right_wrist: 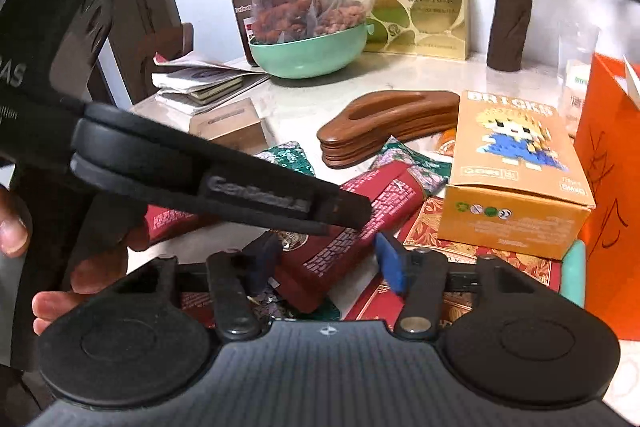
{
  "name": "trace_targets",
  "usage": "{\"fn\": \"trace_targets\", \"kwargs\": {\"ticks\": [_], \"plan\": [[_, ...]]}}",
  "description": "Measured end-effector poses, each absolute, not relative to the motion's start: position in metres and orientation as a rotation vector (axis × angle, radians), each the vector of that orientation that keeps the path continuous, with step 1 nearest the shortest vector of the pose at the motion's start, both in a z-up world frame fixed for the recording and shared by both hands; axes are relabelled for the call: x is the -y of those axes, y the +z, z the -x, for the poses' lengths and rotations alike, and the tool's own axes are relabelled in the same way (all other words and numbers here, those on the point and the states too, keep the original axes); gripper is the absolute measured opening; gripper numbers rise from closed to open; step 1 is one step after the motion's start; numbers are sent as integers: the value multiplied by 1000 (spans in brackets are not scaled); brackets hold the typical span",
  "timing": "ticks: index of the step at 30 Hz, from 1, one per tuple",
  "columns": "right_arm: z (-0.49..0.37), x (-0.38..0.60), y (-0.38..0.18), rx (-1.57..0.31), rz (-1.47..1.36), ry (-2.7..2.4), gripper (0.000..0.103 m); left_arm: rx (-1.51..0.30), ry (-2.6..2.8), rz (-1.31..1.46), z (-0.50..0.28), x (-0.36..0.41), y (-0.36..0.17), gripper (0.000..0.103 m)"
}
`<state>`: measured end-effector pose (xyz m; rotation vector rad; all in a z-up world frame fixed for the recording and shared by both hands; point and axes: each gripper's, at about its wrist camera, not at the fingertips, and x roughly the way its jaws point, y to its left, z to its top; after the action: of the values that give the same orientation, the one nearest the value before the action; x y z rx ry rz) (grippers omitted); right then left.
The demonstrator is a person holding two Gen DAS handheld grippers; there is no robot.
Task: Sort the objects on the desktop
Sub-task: 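Lift the red packet with the left gripper toward the orange box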
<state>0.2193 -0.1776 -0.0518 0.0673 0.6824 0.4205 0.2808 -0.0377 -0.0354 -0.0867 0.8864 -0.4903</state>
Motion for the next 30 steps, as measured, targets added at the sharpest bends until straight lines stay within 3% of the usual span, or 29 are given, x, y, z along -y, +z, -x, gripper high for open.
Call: {"fn": "trace_targets", "kwargs": {"ticks": [4, 6, 8, 13, 15, 16, 19, 21, 26, 30], "plan": [[-218, 171, -50, -689, -70, 372, 60, -891, -487, 101, -281, 37, -35, 44], [-218, 163, -51, -695, -47, 383, 77, -891, -490, 106, -281, 36, -35, 47], [-219, 155, -51, -695, -19, 360, 79, -887, -492, 107, -280, 34, -36, 46], [-220, 157, -54, -678, -5, 380, 78, -899, -506, 152, -283, 25, -37, 46], [-220, 162, -55, -668, -11, 396, 76, -899, -478, 145, -284, 26, -36, 51], [-220, 164, -55, -666, -18, 397, 75, -892, -465, 134, -285, 27, -35, 60], [-223, 161, -54, -663, -18, 369, 66, -890, -462, 131, -289, 32, -35, 63], [-223, 160, -54, -653, 2, 349, 49, -884, -473, 97, -287, 39, -36, 51], [-223, 172, -55, -647, -61, 327, 22, -877, -410, 91, -284, 41, -35, 27], [-218, 175, -55, -640, -82, 354, 19, -885, -390, 123, -279, 35, -34, 23]]}}
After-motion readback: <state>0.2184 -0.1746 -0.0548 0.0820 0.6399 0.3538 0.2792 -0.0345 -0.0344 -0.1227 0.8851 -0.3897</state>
